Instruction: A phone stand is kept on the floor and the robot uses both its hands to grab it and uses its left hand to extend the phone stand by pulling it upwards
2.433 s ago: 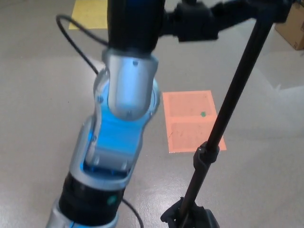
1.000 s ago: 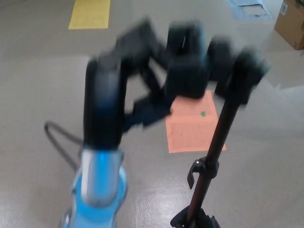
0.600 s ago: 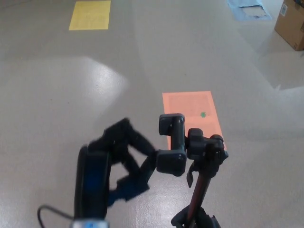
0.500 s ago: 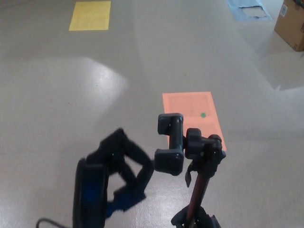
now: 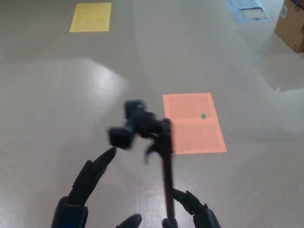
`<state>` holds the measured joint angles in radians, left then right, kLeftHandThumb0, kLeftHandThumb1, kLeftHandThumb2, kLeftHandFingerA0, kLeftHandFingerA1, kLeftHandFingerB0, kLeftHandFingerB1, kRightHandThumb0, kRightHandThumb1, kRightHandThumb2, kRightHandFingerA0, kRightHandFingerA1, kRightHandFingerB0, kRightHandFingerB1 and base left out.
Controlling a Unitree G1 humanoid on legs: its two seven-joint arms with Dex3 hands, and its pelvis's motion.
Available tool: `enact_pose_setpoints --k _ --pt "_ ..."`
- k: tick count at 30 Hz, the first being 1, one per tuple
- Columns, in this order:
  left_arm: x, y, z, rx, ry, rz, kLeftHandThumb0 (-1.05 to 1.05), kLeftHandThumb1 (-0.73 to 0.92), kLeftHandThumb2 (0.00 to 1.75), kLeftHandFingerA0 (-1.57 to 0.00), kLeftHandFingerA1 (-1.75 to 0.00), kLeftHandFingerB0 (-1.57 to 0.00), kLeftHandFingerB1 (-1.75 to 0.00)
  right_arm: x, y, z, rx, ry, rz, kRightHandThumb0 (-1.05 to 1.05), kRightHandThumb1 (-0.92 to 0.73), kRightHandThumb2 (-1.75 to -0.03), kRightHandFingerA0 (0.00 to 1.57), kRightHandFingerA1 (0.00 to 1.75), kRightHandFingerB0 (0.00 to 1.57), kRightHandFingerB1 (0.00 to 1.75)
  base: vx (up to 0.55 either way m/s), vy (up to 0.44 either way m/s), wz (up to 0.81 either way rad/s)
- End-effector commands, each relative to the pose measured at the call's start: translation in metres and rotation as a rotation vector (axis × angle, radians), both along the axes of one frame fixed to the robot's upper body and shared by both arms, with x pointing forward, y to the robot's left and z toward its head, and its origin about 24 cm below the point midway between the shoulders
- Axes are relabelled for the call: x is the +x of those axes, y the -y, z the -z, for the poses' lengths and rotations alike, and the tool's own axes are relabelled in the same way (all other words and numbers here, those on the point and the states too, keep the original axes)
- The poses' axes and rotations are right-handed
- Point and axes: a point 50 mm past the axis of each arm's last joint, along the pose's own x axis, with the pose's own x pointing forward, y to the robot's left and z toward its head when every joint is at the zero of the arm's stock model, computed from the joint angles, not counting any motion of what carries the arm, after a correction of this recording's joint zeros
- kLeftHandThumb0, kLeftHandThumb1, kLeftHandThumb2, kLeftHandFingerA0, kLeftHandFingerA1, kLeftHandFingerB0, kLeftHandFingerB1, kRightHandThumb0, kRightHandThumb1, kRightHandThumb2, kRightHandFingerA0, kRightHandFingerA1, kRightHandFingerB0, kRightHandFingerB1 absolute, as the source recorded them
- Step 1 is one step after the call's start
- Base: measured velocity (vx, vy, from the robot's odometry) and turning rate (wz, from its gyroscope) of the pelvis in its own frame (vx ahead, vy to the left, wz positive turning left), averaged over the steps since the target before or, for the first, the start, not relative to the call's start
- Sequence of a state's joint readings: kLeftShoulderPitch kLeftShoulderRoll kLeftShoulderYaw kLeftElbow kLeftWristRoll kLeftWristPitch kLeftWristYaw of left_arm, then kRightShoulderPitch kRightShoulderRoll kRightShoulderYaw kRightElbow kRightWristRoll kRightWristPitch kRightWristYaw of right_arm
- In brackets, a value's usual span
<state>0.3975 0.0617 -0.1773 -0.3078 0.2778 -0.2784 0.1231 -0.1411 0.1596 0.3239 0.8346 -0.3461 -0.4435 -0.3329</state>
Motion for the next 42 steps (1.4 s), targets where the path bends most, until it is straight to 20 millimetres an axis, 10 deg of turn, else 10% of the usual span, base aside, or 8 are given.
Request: enact_pose_setpoints --k 1,25,27,31,32,34,42 --pt "-0.005 -0.005 -0.001 0.023 -0.076 0.118 -1.01 0.55 0.67 0.00 0.00 0.00 -0.08 -0.008 0.005 -0.001 -0.034 -0.035 -0.075 -0.98 -0.78 -0.65 0.00 0.00 0.00 0.00 0.00 0.000 0.00" --pt "-0.028 -0.022 0.012 0.052 -0.160 0.086 -1.01 0.61 0.65 0.00 -0.01 0.00 -0.15 -0.026 0.023 -0.029 -0.082 0.088 -0.110 -1.01 -0.81 -0.65 0.00 0.00 0.00 0.00 0.00 0.000 0.00" --pt "-0.036 -0.033 0.014 0.041 -0.172 0.046 -0.92 0.52 0.95 0.00 0.00 0.00 -0.14 -0.037 0.039 -0.040 -0.080 0.131 -0.103 -1.04 -0.78 -0.70 0.00 0.00 0.00 0.00 0.00 0.000 0.00" --pt "-0.044 -0.039 0.017 0.011 -0.186 0.029 -0.91 0.52 0.94 0.00 0.00 0.00 -0.17 -0.048 0.049 -0.045 -0.087 0.147 -0.094 -1.02 -0.85 -0.66 0.00 0.00 0.00 0.00 0.00 0.000 0.00" --pt "-0.051 -0.046 0.020 0.010 -0.198 0.012 -0.94 0.65 0.61 0.00 -0.03 0.00 -0.23 -0.055 0.060 -0.051 -0.083 0.142 -0.088 -0.98 -0.67 -0.98 0.00 0.00 0.00 0.01 0.00 0.000 0.00" --pt "-0.060 -0.054 0.024 0.016 -0.219 -0.012 -0.95 0.50 0.82 0.00 0.00 0.00 -0.18 -0.065 0.071 -0.056 -0.074 0.143 -0.087 -1.01 -0.82 -0.65 0.00 0.00 0.00 0.00 0.00 0.000 0.00" --pt "-0.079 -0.065 0.037 -0.015 -0.259 -0.047 -0.88 0.50 0.93 0.00 -0.04 0.00 -0.20 -0.082 0.089 -0.067 -0.099 0.161 -0.083 -1.00 -0.81 -0.65 0.00 0.00 0.00 0.00 0.00 0.000 0.00"
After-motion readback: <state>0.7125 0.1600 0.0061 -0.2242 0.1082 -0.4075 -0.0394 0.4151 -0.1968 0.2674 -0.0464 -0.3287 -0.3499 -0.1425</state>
